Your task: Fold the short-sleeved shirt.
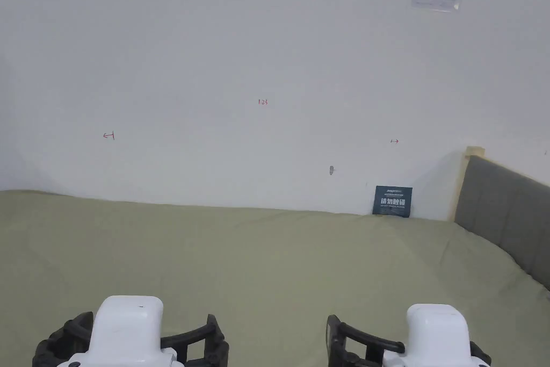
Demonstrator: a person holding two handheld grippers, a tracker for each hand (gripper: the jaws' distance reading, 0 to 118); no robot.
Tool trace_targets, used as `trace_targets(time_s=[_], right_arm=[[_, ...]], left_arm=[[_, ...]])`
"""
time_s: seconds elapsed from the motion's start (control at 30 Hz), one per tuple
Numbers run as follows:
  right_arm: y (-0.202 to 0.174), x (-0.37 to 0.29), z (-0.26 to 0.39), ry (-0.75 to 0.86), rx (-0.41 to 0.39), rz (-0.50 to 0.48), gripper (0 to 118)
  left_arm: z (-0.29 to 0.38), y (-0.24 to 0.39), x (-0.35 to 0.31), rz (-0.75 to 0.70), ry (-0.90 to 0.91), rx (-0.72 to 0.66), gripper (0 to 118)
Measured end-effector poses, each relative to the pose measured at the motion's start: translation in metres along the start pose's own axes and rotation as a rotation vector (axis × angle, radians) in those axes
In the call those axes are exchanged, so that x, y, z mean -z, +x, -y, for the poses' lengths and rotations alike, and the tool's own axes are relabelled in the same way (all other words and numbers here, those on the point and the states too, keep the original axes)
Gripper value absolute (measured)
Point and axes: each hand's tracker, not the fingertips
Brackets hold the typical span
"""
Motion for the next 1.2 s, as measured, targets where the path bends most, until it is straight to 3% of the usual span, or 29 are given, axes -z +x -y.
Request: trace_targets(time_s=[0.23, 0.9, 1.2], right_arm=[[0.001, 0.007, -0.009, -0.020, -0.018, 0.029, 111], [0.008, 0.013, -0.013, -0.060, 0.031, 0.094, 111], [0.008, 0.014, -0.015, -0.104, 0.075, 0.064, 111]], left_arm=[[-0.008, -0.002, -0.001, 0.005, 0.021, 0.000, 118], [-0.009, -0.001, 0.004, 0.025, 0.001, -0.019, 118], [-0.009, 0.001, 0.002, 0.045, -0.001, -0.012, 118]])
